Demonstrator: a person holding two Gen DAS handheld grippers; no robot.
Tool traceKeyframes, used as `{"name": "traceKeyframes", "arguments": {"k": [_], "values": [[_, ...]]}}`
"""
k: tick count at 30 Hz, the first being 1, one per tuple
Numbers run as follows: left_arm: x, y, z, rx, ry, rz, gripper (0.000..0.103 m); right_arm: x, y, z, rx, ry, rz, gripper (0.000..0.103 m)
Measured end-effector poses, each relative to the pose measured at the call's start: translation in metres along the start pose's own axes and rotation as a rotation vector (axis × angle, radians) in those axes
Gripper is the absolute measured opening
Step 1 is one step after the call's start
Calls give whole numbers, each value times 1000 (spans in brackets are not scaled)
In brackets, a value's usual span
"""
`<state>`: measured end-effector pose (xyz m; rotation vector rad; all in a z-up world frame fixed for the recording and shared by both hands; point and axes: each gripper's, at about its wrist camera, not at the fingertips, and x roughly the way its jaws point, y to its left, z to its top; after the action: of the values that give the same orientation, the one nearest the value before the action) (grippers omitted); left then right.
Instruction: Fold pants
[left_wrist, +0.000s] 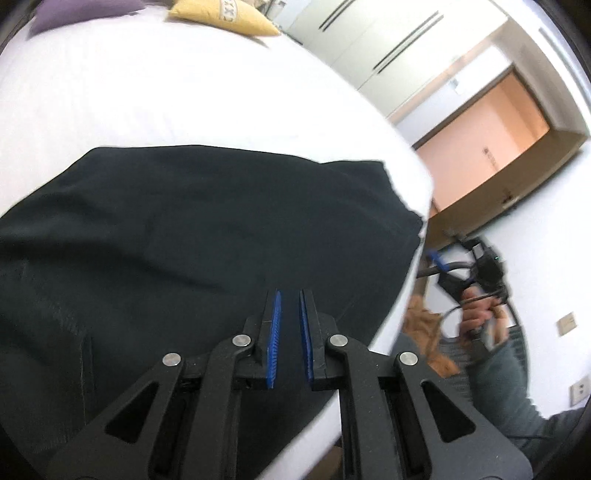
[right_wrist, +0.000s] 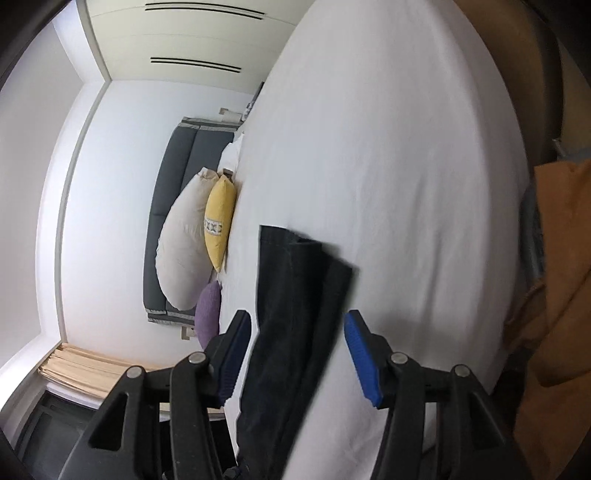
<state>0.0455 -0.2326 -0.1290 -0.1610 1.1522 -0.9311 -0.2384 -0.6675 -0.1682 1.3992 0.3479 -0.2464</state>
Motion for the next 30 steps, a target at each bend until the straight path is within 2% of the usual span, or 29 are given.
{"name": "traceKeyframes", "arguments": {"k": [2, 5, 8, 13, 17, 24, 25, 27, 28, 30], "values": [[4, 3, 1, 8, 30, 0, 10, 1, 4, -7, -14, 14, 24, 57], [13, 8, -8, -16, 60, 28, 10, 23, 20, -13, -10, 72, -27, 57], [1, 33, -21, -42, 68, 42, 10, 37, 19, -27, 20, 134, -67, 55], [-10, 55, -43, -70, 61, 21, 10, 60, 17, -50, 40, 197, -72, 53], [-23, 70, -45, -115, 34, 20, 10, 79, 25, -60, 43, 243, -86, 42], [-24, 73, -51, -100, 42, 28, 10, 106, 27, -94, 66, 322, -66, 38], [-23, 73, -51, -98, 45, 28, 10, 109, 30, -99, 58, 332, -65, 34], [-22, 73, -52, -94, 51, 28, 10, 115, 35, -107, 22, 354, -90, 12], [-22, 74, -53, -93, 52, 27, 10, 118, 36, -110, 2, 365, -112, 6], [-22, 77, -55, -94, 63, 25, 10, 117, 34, -111, -2, 357, -119, 4]]}}
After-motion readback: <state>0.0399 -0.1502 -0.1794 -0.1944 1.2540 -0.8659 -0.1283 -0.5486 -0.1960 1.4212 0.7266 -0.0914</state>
